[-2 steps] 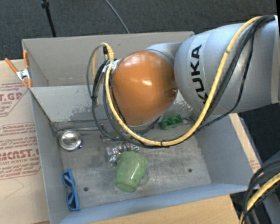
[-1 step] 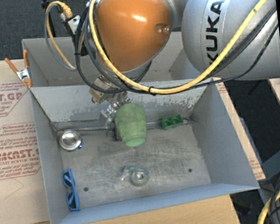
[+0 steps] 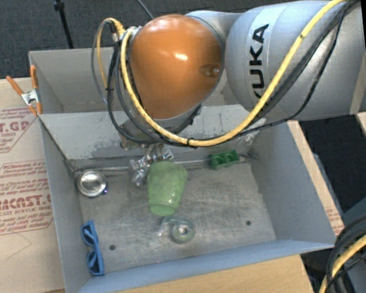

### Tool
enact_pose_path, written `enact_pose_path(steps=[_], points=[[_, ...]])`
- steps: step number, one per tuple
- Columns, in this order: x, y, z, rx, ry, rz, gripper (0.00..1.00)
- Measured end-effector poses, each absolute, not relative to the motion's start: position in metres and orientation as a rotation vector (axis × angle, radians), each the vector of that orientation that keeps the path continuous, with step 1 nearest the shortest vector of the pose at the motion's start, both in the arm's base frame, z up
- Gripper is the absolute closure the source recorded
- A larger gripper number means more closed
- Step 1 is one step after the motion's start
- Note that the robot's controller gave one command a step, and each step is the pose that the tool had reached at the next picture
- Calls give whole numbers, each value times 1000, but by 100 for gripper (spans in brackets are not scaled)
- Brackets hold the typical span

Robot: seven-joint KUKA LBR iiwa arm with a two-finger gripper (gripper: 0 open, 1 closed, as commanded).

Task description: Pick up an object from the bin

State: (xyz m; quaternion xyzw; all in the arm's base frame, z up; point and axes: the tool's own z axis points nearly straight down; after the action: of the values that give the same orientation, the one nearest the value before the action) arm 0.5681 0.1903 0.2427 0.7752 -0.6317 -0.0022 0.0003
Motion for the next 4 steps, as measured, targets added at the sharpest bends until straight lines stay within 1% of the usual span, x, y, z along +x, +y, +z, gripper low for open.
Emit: enact_pose_path(steps=[1,2,3,4], points=[[518,209,123,2621,-1726,-13,100],[499,239,183,2425,-2007,-4,100],[492,236,180,2727,-1564,-4,100],[484,159,181,2813,-1394,-4,100]])
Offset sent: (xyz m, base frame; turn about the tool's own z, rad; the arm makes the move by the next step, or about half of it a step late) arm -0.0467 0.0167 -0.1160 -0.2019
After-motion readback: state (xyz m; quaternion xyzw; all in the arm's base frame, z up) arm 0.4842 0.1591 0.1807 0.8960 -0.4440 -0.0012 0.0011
